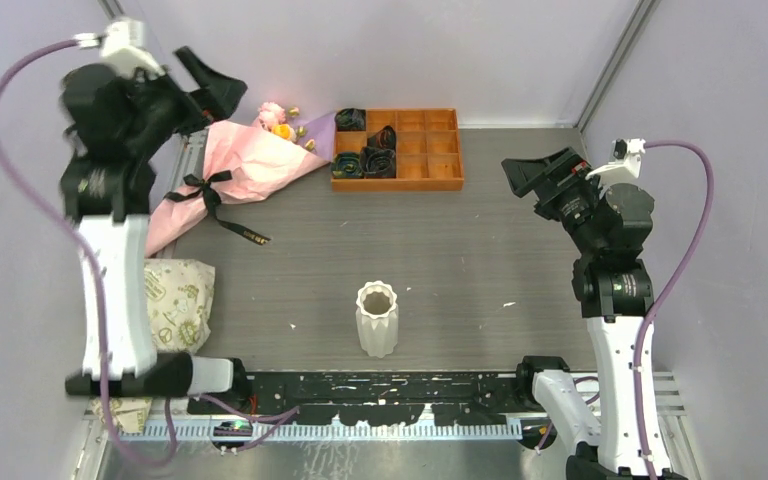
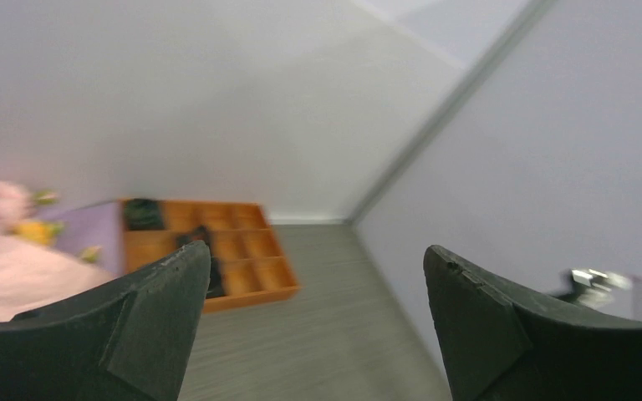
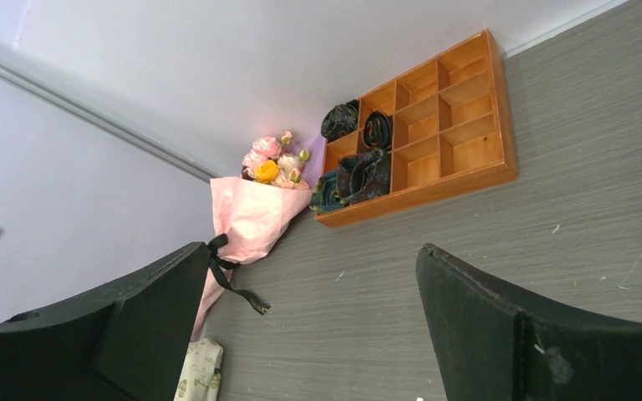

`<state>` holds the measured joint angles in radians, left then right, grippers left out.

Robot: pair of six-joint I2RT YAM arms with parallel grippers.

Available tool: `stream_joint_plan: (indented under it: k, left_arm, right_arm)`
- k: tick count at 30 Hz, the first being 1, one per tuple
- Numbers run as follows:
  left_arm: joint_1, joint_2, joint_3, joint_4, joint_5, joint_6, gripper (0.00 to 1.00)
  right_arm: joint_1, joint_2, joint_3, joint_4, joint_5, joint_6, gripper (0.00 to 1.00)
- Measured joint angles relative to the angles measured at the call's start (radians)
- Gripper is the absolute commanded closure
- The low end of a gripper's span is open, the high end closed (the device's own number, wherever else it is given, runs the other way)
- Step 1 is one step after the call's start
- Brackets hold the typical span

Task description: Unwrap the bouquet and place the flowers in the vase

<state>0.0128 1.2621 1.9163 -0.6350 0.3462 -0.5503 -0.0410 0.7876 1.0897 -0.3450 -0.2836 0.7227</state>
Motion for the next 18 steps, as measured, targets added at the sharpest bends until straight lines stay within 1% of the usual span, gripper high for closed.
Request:
stream_joint_plan:
  k: [3,7,10,13,18]
  left_arm:
    - [0.0,0.183,0.046,-0.15,-0.109,0.131,0.0]
    - [0.0,0.407,0.014,-0.267,-0.198,0.209,0.0]
    - [0.0,0.536,-0.01,-0.319,-0.247,0.239,0.0]
    - [0.0,0.611,0.008,-0.335,-0.28,0.264,0.0]
    - [0.0,0.746,0.173,-0.351,-0.369,0.31,0.0]
  right_arm:
    - [0.0,-0.008,0.0,-0.022,0.0,-0.009,0.01]
    - [0.0,-0.011,0.0,-0.033,-0.005,-0.013,0.01]
    - [0.0,-0.008,-0.001,-0.037,-0.011,-0.013,0.01]
    - [0.0,-0.008,-0.006,-0.033,-0.019,-0.013,0.0]
    - [0.0,0.004,-0.029,-0.027,-0.034,-0.014,0.0]
